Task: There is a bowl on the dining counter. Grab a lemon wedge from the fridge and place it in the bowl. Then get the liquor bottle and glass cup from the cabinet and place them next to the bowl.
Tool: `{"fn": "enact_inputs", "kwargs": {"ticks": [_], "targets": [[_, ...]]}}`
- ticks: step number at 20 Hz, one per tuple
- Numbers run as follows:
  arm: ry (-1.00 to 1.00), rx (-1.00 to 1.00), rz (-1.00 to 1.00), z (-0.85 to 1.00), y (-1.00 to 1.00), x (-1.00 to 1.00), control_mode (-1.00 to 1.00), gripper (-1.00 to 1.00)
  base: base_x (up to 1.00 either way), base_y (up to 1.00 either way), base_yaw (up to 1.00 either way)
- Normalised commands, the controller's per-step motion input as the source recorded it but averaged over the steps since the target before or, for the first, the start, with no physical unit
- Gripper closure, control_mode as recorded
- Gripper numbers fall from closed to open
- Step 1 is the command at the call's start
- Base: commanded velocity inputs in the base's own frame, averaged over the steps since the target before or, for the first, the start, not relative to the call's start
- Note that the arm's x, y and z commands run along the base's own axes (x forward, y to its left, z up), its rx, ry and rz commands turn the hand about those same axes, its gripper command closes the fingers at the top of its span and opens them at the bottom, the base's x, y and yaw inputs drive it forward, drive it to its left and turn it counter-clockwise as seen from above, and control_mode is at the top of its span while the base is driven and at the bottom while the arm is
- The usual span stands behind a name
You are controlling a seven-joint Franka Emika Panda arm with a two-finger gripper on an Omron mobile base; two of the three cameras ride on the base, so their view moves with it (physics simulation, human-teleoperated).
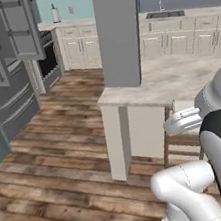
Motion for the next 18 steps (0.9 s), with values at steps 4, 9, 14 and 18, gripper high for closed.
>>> {"fn": "enact_inputs", "kwargs": {"ticks": [4,9,14,18], "targets": [[0.0,0.0,0.0,0.0,0.0,0.0,1.0,-1.0,0.76,0.81,0.45],[0.0,0.0,0.0,0.0,0.0,0.0,1.0,-1.0,1.0,0.57,0.25],[0.0,0.0,0.0,0.0,0.0,0.0,1.0,-1.0,1.0,0.25,0.05],[0.0,0.0,0.0,0.0,0.0,0.0,1.0,-1.0,1.0,0.13,-0.06]]}}
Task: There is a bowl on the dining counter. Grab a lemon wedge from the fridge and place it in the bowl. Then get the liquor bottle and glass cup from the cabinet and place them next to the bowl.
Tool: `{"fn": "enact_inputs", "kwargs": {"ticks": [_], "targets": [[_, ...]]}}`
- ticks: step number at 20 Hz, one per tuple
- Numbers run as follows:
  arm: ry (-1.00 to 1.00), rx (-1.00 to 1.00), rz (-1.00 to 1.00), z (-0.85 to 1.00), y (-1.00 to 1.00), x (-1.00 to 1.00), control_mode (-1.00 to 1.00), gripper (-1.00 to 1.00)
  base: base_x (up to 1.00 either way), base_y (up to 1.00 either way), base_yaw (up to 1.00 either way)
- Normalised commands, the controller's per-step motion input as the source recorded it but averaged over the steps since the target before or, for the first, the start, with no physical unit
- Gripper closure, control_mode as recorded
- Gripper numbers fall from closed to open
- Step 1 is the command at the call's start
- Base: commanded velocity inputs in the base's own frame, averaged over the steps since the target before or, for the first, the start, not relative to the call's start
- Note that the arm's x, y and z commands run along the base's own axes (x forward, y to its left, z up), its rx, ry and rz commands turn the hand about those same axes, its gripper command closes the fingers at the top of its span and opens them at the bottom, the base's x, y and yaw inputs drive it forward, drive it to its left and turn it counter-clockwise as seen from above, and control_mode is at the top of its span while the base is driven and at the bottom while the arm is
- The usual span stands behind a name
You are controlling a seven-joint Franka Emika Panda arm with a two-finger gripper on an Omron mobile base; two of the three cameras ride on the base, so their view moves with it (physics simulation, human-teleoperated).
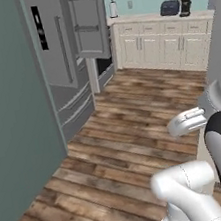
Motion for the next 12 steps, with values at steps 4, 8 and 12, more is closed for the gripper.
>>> {"fn": "enact_inputs", "kwargs": {"ticks": [4,8,12], "targets": [[0.0,0.0,0.0,0.0,0.0,0.0,1.0,-1.0,1.0,0.09,-0.23],[0.0,0.0,0.0,0.0,0.0,0.0,1.0,-1.0,1.0,0.06,-0.32],[0.0,0.0,0.0,0.0,0.0,0.0,1.0,-1.0,1.0,0.2,-0.41]]}}
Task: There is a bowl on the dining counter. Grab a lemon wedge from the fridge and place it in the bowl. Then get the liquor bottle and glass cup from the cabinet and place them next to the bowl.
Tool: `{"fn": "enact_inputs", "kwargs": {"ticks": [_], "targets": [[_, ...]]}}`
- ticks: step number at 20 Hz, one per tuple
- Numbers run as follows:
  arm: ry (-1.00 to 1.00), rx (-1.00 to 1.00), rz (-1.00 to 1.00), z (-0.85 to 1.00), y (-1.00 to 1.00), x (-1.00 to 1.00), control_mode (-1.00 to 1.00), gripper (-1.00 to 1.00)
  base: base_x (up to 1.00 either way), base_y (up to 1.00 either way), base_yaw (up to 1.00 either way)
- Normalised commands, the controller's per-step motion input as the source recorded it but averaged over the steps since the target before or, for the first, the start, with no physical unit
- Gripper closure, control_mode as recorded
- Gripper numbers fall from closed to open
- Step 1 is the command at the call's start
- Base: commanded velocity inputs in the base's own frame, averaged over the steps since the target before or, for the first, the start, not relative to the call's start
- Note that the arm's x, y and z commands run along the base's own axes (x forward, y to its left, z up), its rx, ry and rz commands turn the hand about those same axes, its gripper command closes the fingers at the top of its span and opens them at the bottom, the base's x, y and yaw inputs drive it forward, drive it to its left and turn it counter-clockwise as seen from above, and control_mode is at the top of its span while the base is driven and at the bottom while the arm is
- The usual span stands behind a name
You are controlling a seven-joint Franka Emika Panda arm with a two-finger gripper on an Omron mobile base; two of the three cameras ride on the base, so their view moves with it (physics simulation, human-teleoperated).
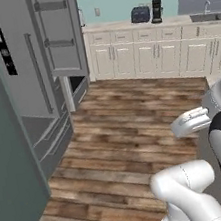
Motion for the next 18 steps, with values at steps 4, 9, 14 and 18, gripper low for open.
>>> {"fn": "enact_inputs", "kwargs": {"ticks": [4,9,14,18], "targets": [[0.0,0.0,0.0,0.0,0.0,0.0,1.0,-1.0,0.96,0.36,-0.48],[0.0,0.0,0.0,0.0,0.0,0.0,1.0,-1.0,0.76,0.55,-0.51],[0.0,0.0,0.0,0.0,0.0,0.0,1.0,-1.0,0.57,0.78,-0.52],[0.0,0.0,0.0,0.0,0.0,0.0,1.0,-1.0,0.85,0.61,-0.45]]}}
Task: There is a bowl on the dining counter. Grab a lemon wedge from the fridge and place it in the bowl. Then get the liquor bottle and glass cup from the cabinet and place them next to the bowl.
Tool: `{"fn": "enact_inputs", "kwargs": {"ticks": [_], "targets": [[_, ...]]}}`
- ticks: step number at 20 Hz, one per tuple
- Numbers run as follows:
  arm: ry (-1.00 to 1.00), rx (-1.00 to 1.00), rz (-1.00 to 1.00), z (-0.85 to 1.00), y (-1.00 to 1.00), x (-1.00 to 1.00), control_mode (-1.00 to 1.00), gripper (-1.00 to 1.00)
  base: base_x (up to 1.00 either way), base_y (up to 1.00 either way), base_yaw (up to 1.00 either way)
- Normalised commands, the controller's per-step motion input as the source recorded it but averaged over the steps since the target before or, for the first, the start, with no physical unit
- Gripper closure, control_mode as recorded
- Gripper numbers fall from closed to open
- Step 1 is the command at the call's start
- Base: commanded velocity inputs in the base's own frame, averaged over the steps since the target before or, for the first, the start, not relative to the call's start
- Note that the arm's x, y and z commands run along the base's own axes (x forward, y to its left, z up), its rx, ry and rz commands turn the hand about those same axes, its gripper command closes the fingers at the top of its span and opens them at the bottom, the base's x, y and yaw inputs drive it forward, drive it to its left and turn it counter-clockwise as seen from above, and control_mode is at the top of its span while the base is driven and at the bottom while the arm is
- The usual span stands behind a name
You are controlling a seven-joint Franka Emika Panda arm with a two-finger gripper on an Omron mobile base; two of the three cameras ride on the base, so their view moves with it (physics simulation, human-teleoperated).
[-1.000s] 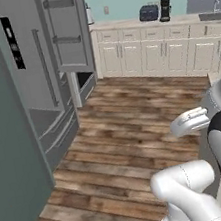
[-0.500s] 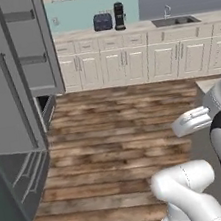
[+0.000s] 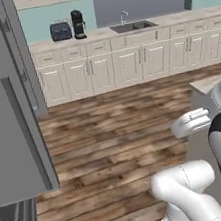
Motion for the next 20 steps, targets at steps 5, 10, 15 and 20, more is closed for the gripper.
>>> {"fn": "enact_inputs", "kwargs": {"ticks": [5,10,15,20], "targets": [[0.0,0.0,0.0,0.0,0.0,0.0,1.0,-1.0,1.0,0.34,-0.22],[0.0,0.0,0.0,0.0,0.0,0.0,1.0,-1.0,1.0,0.15,-0.04],[0.0,0.0,0.0,0.0,0.0,0.0,1.0,-1.0,1.0,0.01,0.02],[0.0,0.0,0.0,0.0,0.0,0.0,1.0,-1.0,1.0,0.0,0.11]]}}
